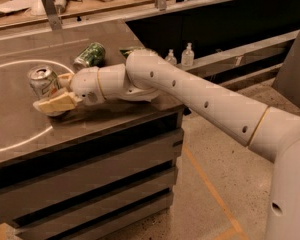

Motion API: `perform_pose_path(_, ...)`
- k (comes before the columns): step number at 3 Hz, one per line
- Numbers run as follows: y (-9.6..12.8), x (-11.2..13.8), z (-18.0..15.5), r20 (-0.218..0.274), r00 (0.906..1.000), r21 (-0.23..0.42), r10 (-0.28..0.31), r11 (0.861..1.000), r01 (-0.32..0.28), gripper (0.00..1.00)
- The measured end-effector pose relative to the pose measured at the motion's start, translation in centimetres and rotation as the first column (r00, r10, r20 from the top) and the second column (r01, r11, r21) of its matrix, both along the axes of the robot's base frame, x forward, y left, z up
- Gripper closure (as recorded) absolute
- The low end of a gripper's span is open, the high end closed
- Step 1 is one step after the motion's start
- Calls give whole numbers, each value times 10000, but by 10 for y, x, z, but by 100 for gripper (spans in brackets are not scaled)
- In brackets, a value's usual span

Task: Knock 7up can over

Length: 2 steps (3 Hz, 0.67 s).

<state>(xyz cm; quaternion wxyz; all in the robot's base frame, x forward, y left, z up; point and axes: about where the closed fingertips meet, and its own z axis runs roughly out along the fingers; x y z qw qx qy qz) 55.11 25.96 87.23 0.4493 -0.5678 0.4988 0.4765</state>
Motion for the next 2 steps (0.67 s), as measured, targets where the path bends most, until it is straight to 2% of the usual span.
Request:
perform_pose_path(1,0,0,9,243,9997,-49,-79,10000,80,61)
perform_pose_path(2,-3,-1,18,325,9992,-723,-222,9971,245,64)
